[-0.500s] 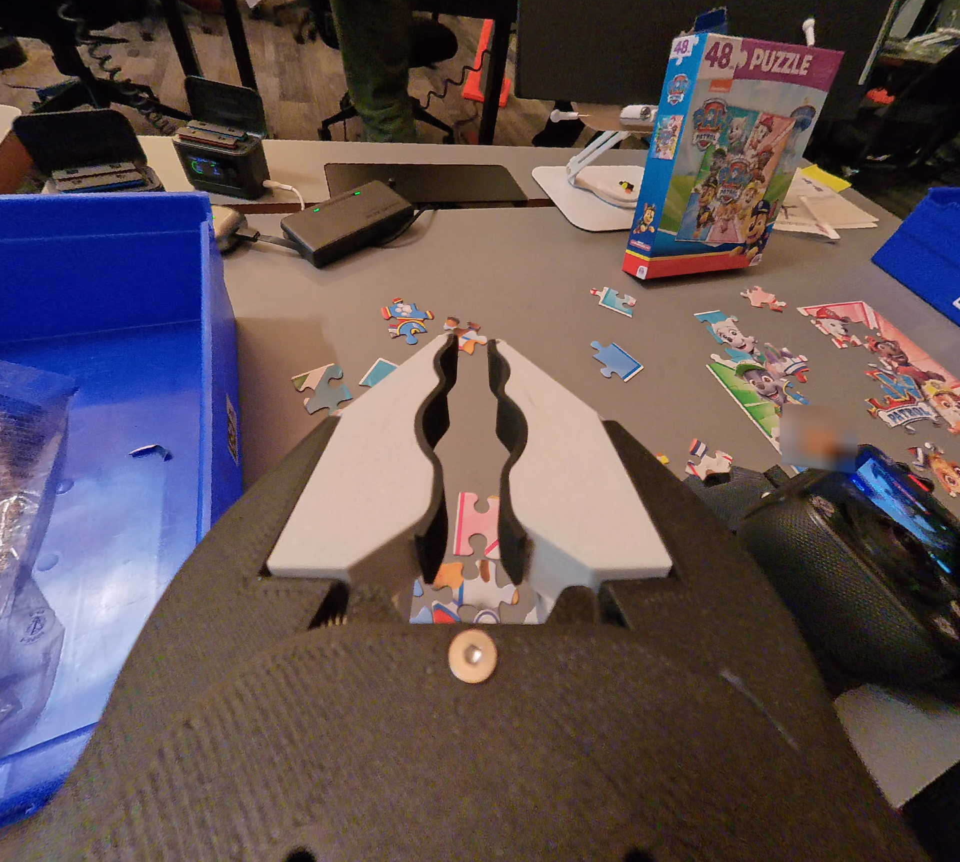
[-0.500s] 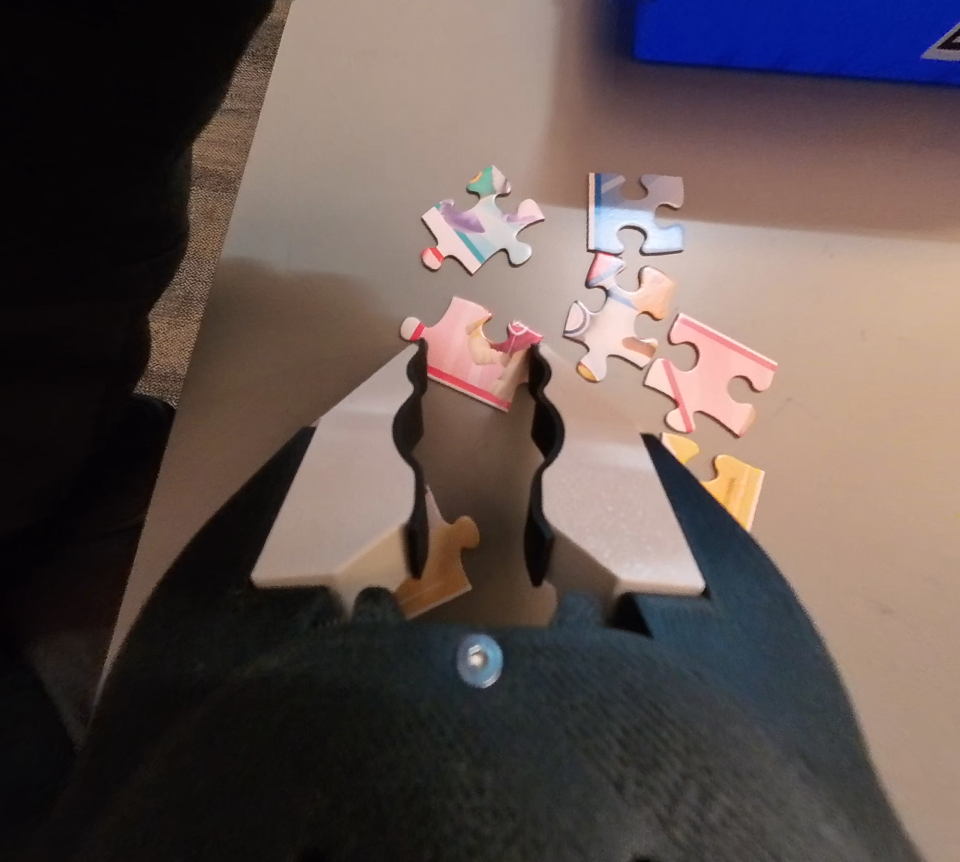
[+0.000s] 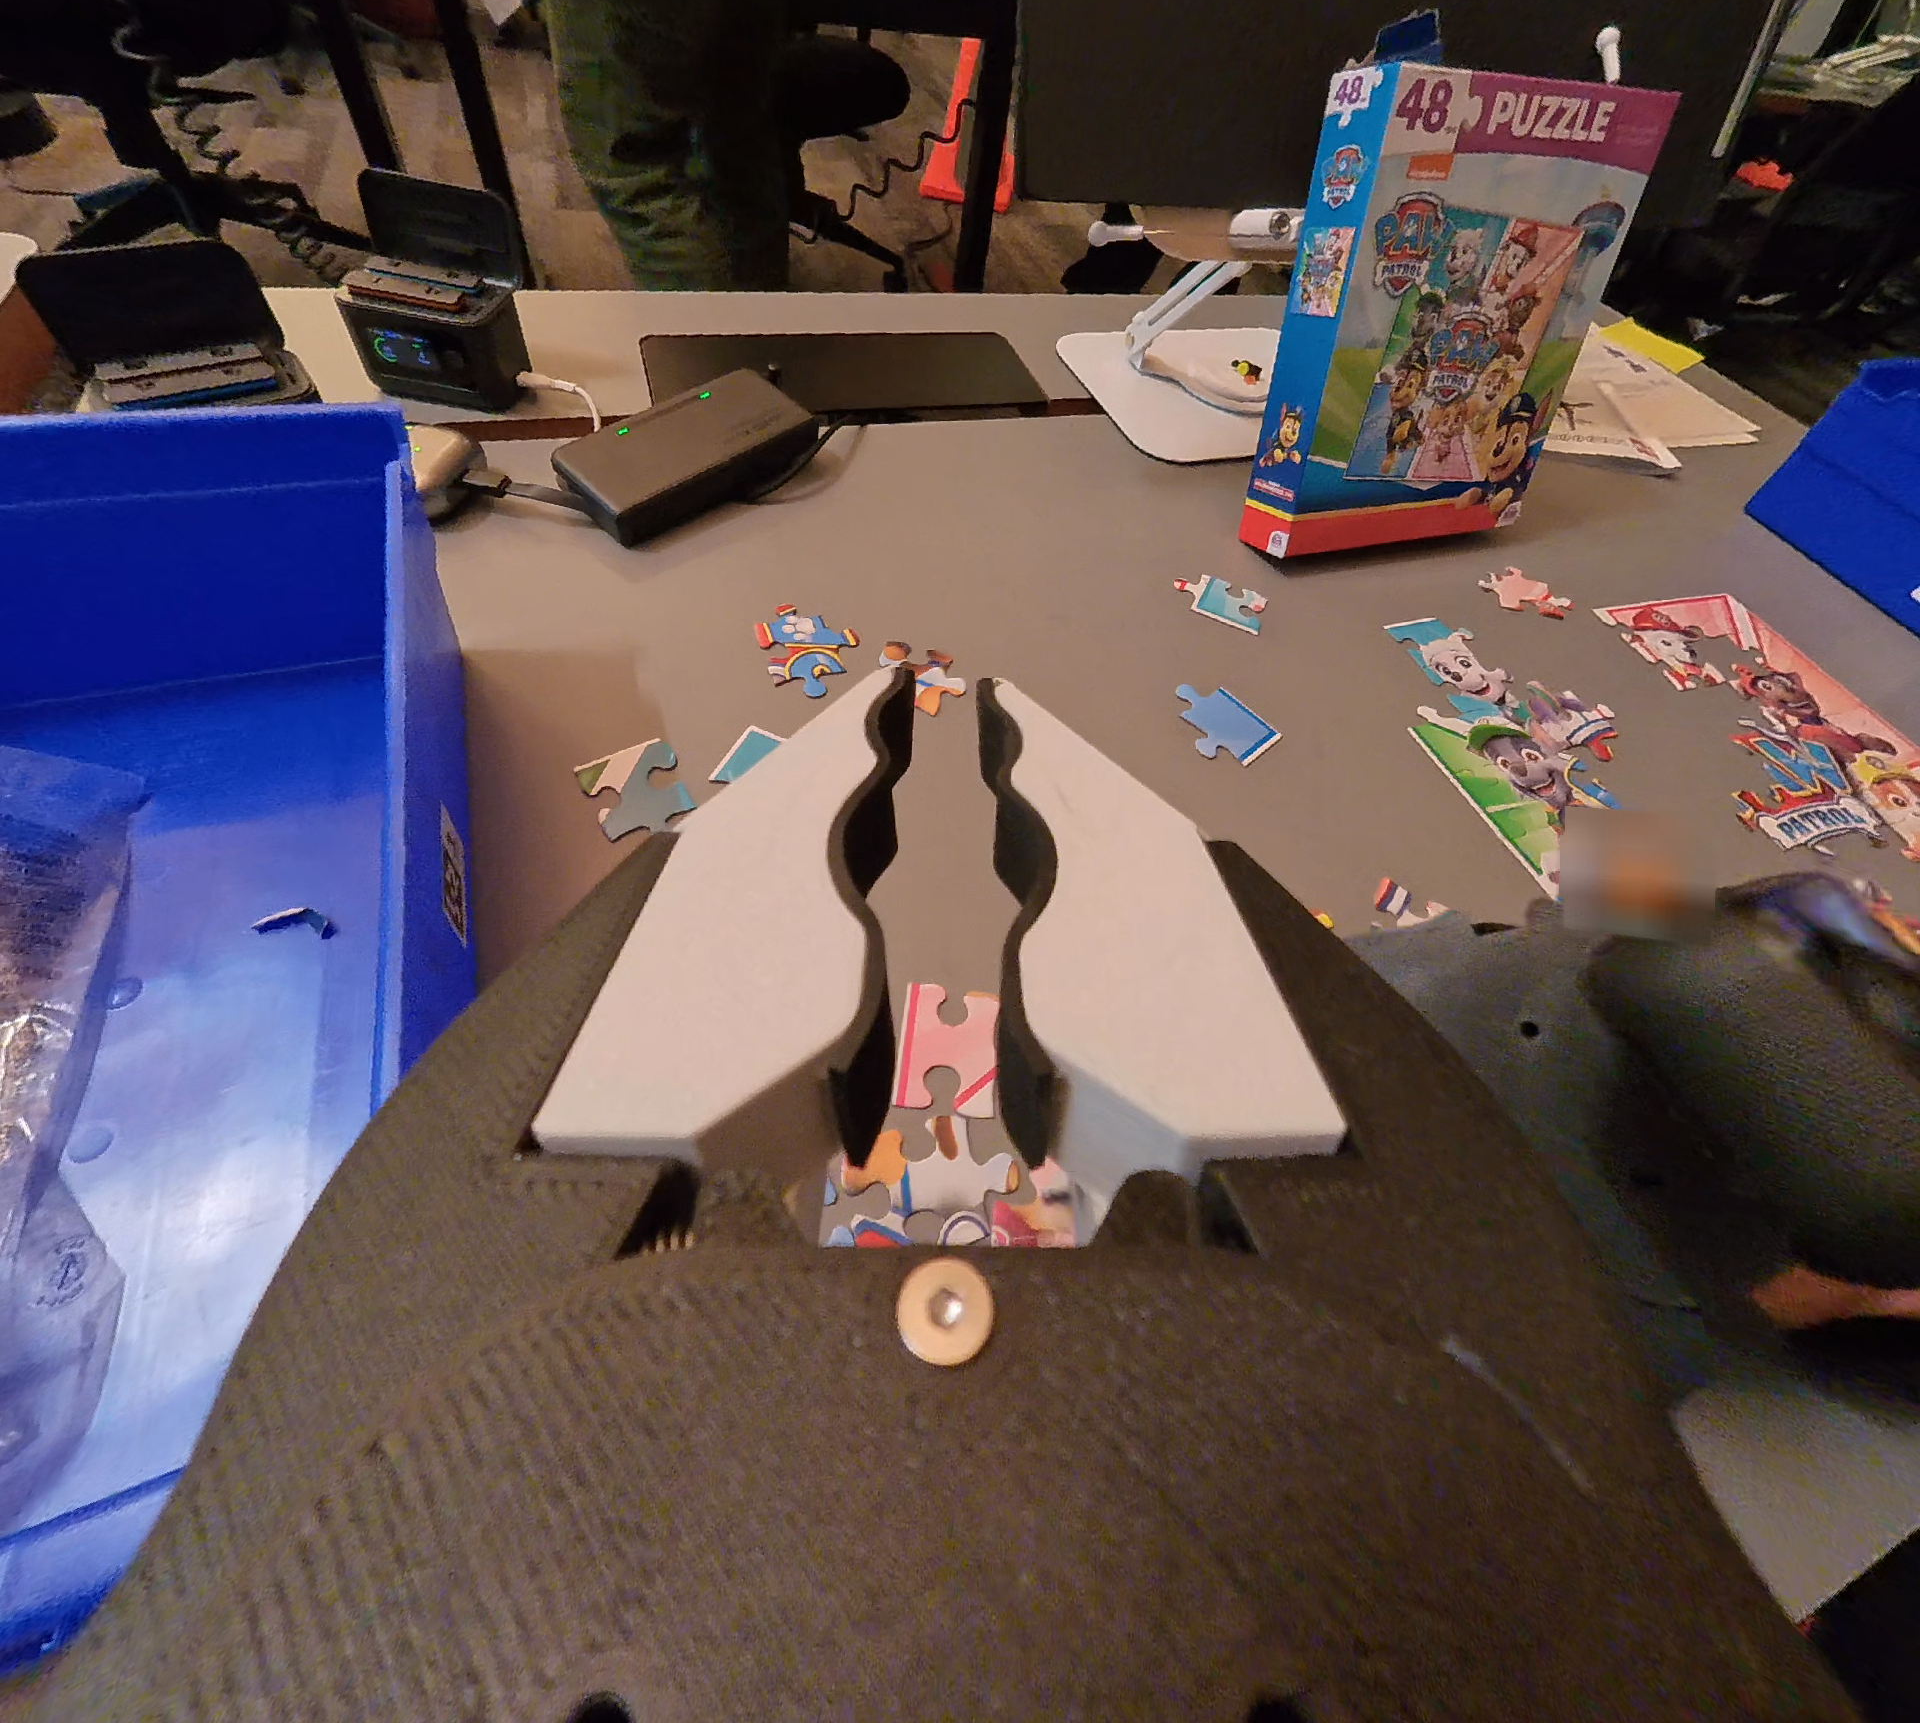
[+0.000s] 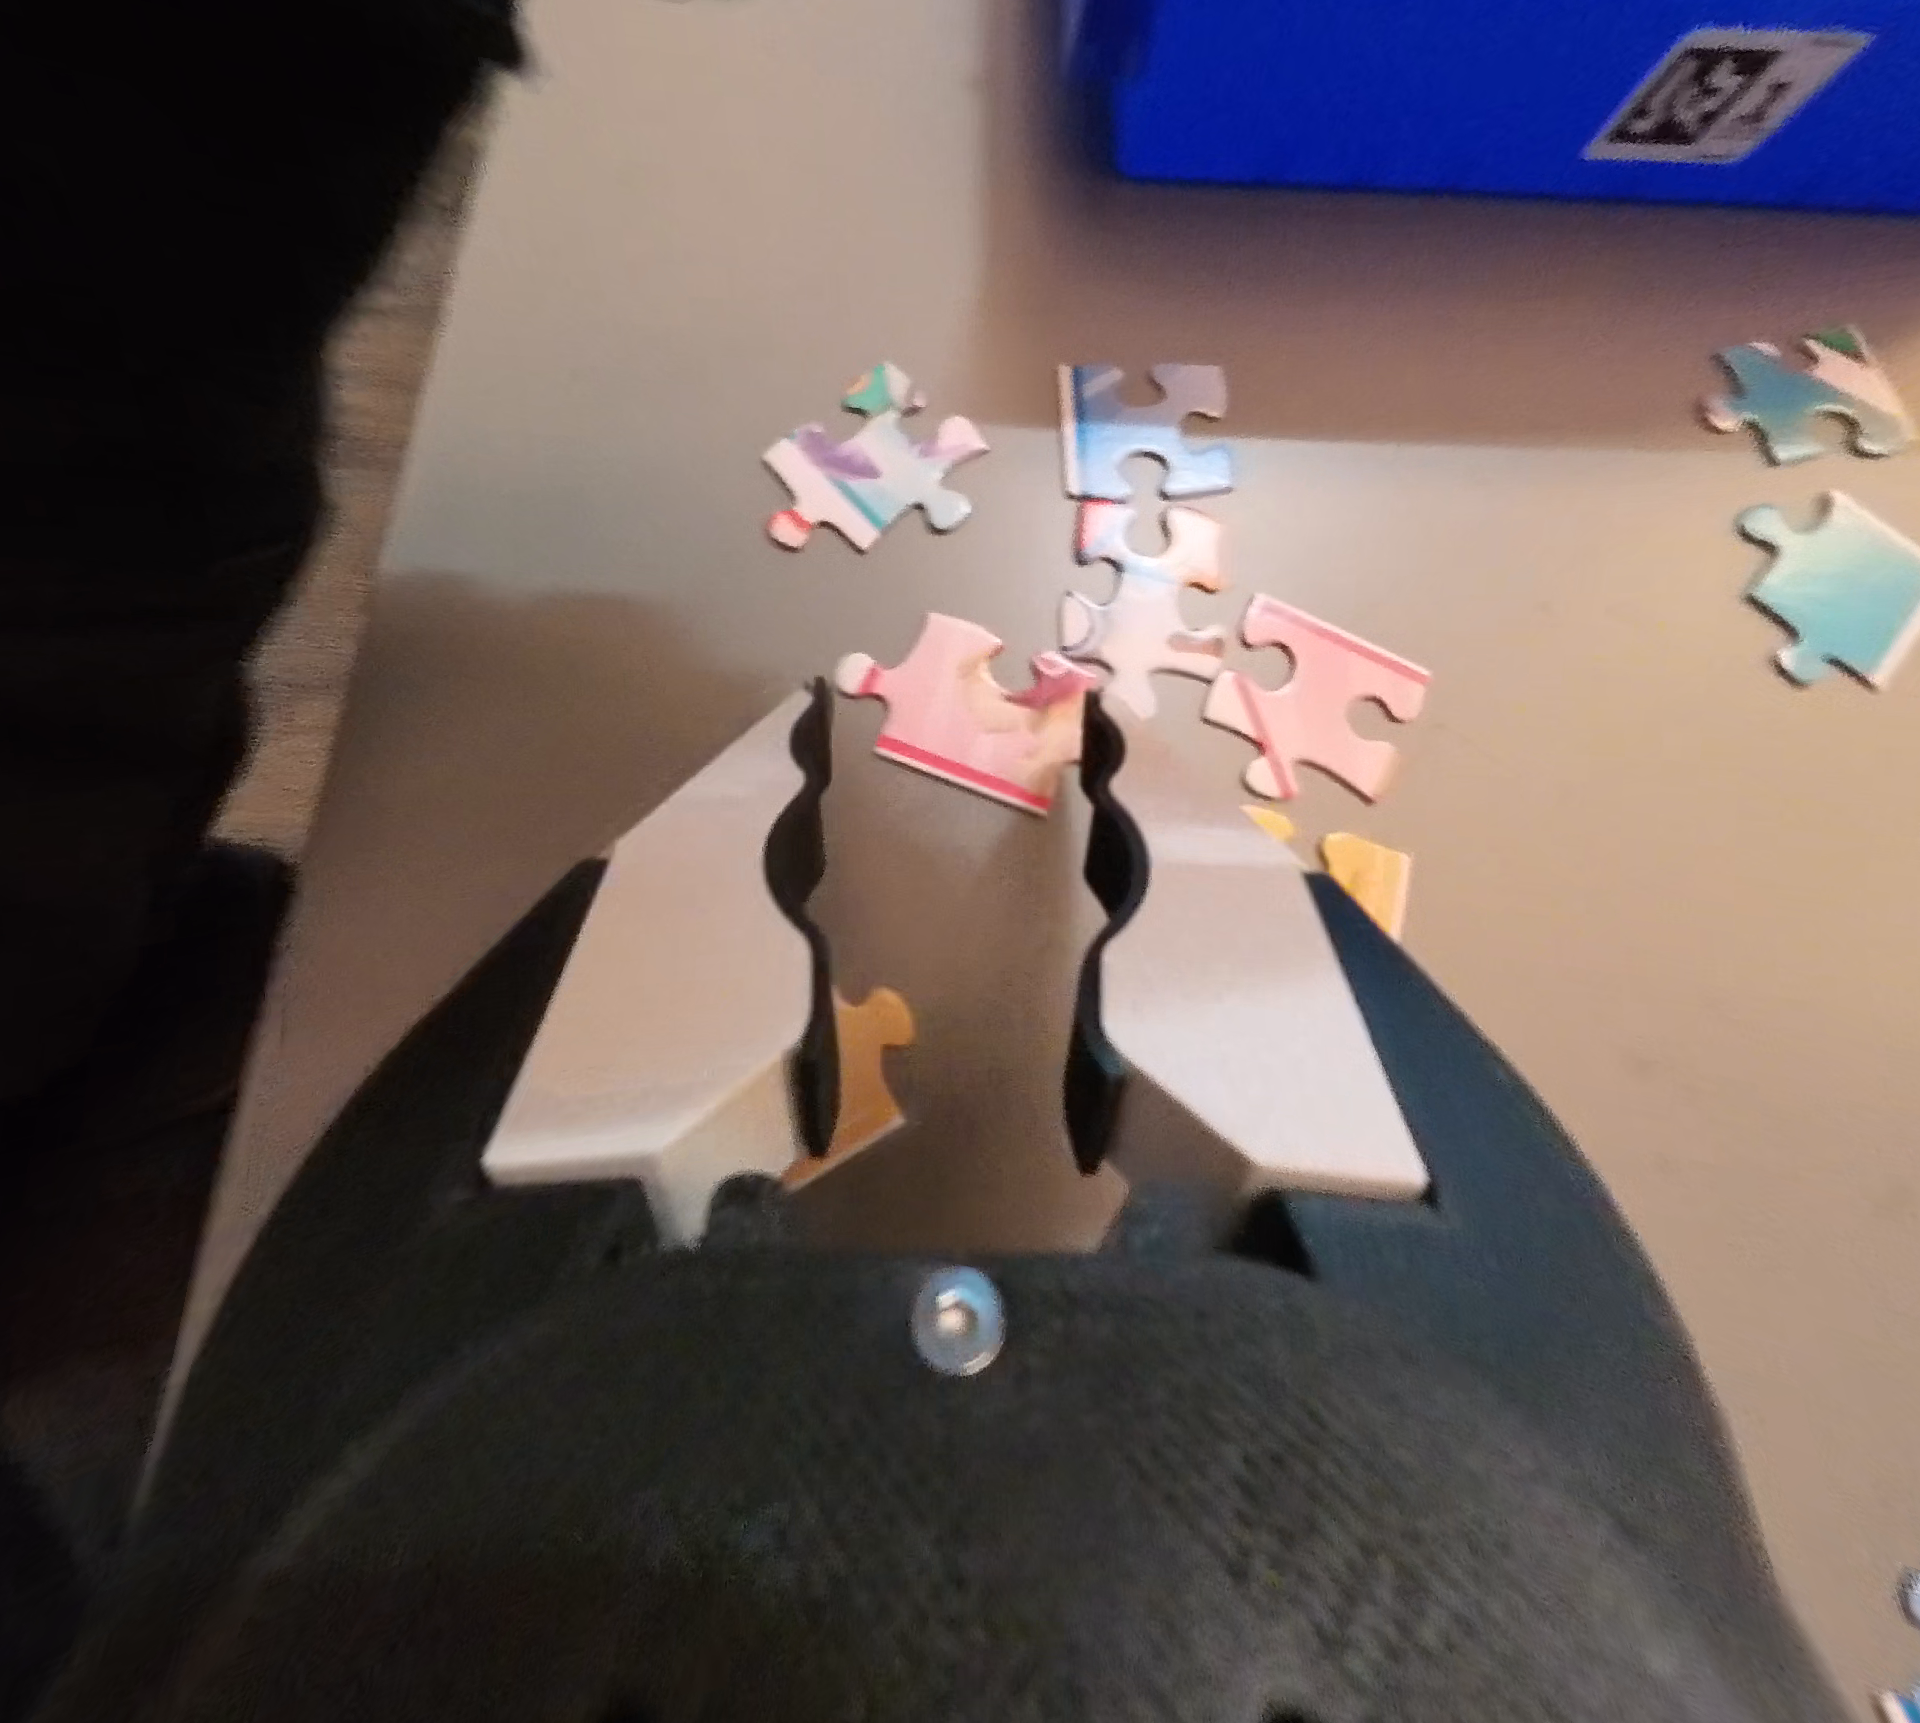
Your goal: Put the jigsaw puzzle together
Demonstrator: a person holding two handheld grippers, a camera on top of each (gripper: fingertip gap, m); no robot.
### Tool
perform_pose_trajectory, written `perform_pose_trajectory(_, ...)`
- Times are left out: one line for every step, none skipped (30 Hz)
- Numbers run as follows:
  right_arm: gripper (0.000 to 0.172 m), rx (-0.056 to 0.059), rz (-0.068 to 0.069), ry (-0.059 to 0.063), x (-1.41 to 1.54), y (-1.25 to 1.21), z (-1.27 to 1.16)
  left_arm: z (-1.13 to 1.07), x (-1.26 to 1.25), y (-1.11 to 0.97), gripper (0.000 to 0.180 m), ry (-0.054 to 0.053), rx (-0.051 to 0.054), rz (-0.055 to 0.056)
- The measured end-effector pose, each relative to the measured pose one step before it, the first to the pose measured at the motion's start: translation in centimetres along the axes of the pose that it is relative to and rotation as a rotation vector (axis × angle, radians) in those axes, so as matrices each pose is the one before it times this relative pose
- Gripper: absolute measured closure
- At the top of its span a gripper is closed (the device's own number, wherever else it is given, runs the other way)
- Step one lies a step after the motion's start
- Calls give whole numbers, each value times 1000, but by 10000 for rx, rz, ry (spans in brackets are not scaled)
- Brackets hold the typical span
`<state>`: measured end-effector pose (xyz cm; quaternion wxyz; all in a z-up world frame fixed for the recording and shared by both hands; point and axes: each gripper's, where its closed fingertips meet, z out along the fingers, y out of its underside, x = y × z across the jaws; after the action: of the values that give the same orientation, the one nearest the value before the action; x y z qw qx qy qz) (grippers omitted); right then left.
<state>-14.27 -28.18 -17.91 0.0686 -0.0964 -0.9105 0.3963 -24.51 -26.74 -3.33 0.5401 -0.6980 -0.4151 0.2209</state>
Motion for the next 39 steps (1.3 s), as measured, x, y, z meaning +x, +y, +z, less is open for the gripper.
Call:
perform_pose_trajectory(122, -311, 109, 291, 508, 574, 414, -17, 102, -60, 171, -3, -26, 62)
perform_pose_trajectory(122, -114, 244, -82, -69, 248, 330, -85, 4, -79, 171, -63, -28, 74)
perform_pose_trajectory(129, 162, 364, -436, -644, -156, 60, -141, -46, -109, 170, -102, -13, 76)
perform_pose_trajectory(128, 94, 191, -286, -614, -56, 19, -235, -37, -107, 170, -93, 2, 60)
perform_pose_trajectory(139, -33, -99, -235, -749, 98, -57, -283, 12, -122, 170, -60, 9, 31)
perform_pose_trajectory(144, -90, -165, -158, -844, 139, -56, -365, 32, -162, 169, -34, 28, 1)
perform_pose_trajectory(145, -76, -158, -195, -1059, 131, -45, -423, 58, -157, 168, -22, 38, -34)
perform_pose_trajectory(150, -47, -176, -297, -1321, 130, -23, -495, 59, -98, 168, -18, 4, -86)
perform_pose_trajectory(152, -1, -195, -219, -1278, 117, 9, -599, 60, 5, 166, -24, -67, -133)
perform_pose_trajectory(152, 9, -217, -135, -1151, 108, -1, -753, 43, 11, 162, -84, -36, -183)
perform_pose_trajectory(152, -3, -196, -135, -1065, 117, -21, -856, 221, 116, 160, -67, 127, -235)
perform_pose_trajectory(152, 4, -138, -117, -920, 105, -36, -896, 830, 722, 157, 262, 100, -47)
perform_pose_trajectory(152, 27, -105, -67, -702, 90, -39, -932, 1227, 1680, 154, 518, -191, 256)
perform_pose_trajectory(152, 48, -74, -33, -486, 87, -58, -1035, 985, 2273, 152, 322, -395, 232)
perform_pose_trajectory(152, 59, -10, -24, -306, 96, -81, -1063, 971, 2403, 149, 208, -281, 169)
perform_pose_trajectory(152, 69, 46, -29, -153, 81, -91, -1031, 1305, 2431, 146, 287, -188, 158)
perform_pose_trajectory(152, 52, 85, -32, -65, 95, -105, -946, 1140, 2655, 143, 79, -300, 179)
perform_pose_trajectory(152, 14, 76, -4, -3, 85, -109, -841, 706, 2643, 141, -244, -316, 288)
perform_pose_trajectory(153, -8, 30, 26, 30, 78, -80, -722, 504, 2354, 138, -398, -220, 433)
perform_pose_trajectory(153, -20, 12, 36, 22, 42, -42, -603, 400, 2007, 137, -471, -164, 577)
perform_pose_trajectory(153, -29, 2, 40, 2, 16, -18, -447, 402, 1610, 137, -485, -118, 731)
perform_pose_trajectory(153, -34, 5, 38, 6, 2, 0, -295, 414, 1223, 137, -487, -71, 841)
perform_pose_trajectory(153, -37, 11, 32, -8, 0, 4, -137, 341, 910, 139, -526, -94, 872)
perform_pose_trajectory(153, -28, 27, 20, 6, 4, 3, 16, 143, 673, 141, -630, -128, 817)
perform_pose_trajectory(153, -18, 38, 8, 2, -4, 2, 107, 232, 401, 143, -532, -105, 822)
perform_pose_trajectory(153, -13, 35, 6, -8, -3, -2, 129, 360, -6, 146, -421, 36, 795)
perform_pose_trajectory(153, -12, 31, 12, 4, 2, 6, 115, 319, -324, 148, -395, 187, 723)
perform_pose_trajectory(153, -13, 34, 20, 1, -3, -2, 107, 285, -492, 152, -354, 280, 629)
perform_pose_trajectory(153, -10, 32, 34, 4, 3, 7, 100, 165, -537, 158, -362, 311, 548)
perform_pose_trajectory(153, -13, 21, 69, 59, -7, -9, 94, 69, -438, 166, -347, 283, 480)
perform_pose_trajectory(152, -28, 2, 99, 117, 41, -35, 169, 276, -77, 171, -142, 101, 443)
perform_pose_trajectory(151, -30, 7, 47, 61, 35, -43, 191, 247, 180, 179, -89, -65, 319)
perform_pose_trajectory(151, -25, 30, -6, -9, 33, -31, 94, 167, 80, 180, -73, -11, 87)
perform_pose_trajectory(150, -11, 20, -31, -67, 16, -22, 19, 88, -19, 180, -40, 52, -73)
perform_pose_trajectory(149, 3, 8, -30, -76, 14, -13, -42, 25, 41, 180, -24, -11, -75)
perform_pose_trajectory(148, 8, 4, -22, -62, 6, -9, -21, 9, 100, 180, 4, -61, -79)
perform_pose_trajectory(147, 13, 1, -16, -52, 0, 8, -18, 50, 103, 180, 47, -66, -66)
perform_pose_trajectory(147, 16, -5, -23, -58, -12, 4, -2, 15, 100, 177, 29, -60, -48)
perform_pose_trajectory(147, 20, -1, -15, -36, 2, -1, 33, 42, 94, 171, 44, -55, -17)
